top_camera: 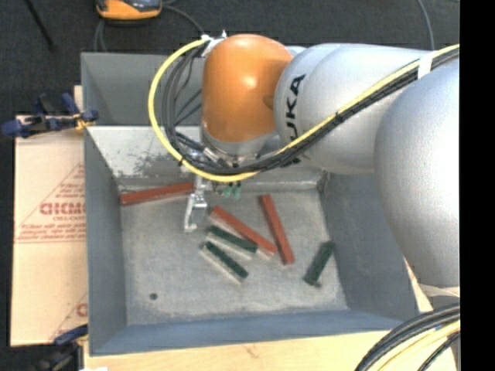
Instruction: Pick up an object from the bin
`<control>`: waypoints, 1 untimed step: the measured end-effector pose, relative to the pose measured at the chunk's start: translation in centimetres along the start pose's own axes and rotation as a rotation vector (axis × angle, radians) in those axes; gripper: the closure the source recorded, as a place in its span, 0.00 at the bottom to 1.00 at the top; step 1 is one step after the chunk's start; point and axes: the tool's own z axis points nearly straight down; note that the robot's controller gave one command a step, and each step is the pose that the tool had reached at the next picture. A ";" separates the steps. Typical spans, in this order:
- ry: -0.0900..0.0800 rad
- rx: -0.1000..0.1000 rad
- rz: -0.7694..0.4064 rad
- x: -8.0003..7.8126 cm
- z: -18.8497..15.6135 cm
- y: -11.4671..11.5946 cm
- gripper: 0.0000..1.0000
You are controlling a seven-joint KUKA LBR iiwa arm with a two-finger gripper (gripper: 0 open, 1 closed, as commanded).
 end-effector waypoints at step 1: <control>-0.004 0.001 -0.106 -2.1 5.7 1.5 0.00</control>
Offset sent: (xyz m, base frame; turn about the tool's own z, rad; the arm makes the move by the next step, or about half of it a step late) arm 0.0369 0.0484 -0.0602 0.0548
